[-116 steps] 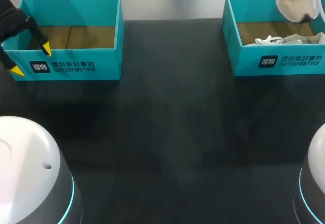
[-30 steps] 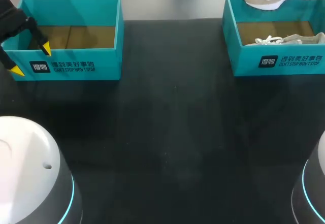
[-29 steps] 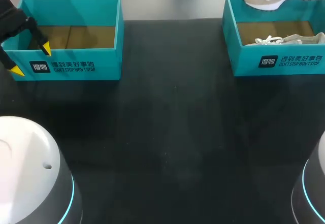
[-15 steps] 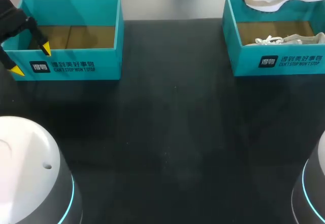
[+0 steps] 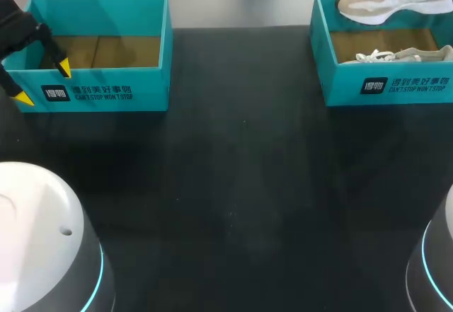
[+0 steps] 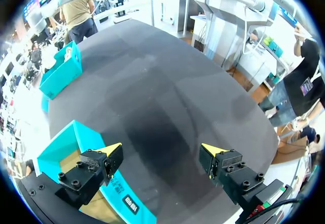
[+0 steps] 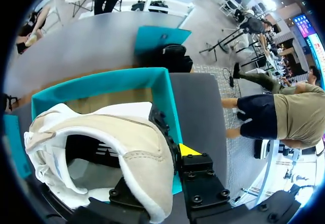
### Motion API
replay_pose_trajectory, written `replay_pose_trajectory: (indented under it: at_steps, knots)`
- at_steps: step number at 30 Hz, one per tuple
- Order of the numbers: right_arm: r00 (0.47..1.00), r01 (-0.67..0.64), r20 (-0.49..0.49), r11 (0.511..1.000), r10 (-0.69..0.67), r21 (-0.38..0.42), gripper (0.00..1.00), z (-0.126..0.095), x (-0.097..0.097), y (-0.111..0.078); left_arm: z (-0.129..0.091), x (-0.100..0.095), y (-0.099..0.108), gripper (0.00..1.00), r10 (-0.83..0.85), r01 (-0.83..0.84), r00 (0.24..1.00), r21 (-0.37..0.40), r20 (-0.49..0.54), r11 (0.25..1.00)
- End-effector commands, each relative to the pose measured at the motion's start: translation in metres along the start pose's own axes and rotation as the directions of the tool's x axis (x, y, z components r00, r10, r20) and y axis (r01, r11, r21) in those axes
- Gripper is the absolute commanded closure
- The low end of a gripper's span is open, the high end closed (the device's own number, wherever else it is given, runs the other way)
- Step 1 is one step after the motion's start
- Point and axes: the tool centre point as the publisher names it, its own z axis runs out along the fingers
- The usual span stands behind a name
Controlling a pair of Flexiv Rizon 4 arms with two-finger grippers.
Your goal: Take the shoe out of the shoebox, open the shoe tongue, remove and reinsert the insole, then place the shoe into the shoebox
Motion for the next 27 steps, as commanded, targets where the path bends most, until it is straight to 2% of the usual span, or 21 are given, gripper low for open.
replay_pose_trajectory:
  at_steps: [1, 9, 27]
  knots:
    - [1.0, -0.011, -0.002, 1.0, 0.011, 0.017, 1.0, 0.01, 0.002, 0.003, -0.001, 0.0, 0.001, 0.0, 0.001, -0.001, 1.0, -0.001, -0.004, 1.0]
    - [0.999, -0.034, 0.037, 0.999, 0.032, 0.032, 1.0, 0.025, 0.007, 0.009, -0.001, 0.0, 0.001, 0.0, 0.001, -0.001, 1.0, -0.001, -0.004, 1.0]
    - [0.999, -0.02, -0.037, 0.999, 0.022, 0.045, 1.0, 0.058, 0.013, 0.013, -0.001, 0.0, 0.001, 0.0, 0.001, -0.001, 1.0, -0.001, -0.004, 1.0]
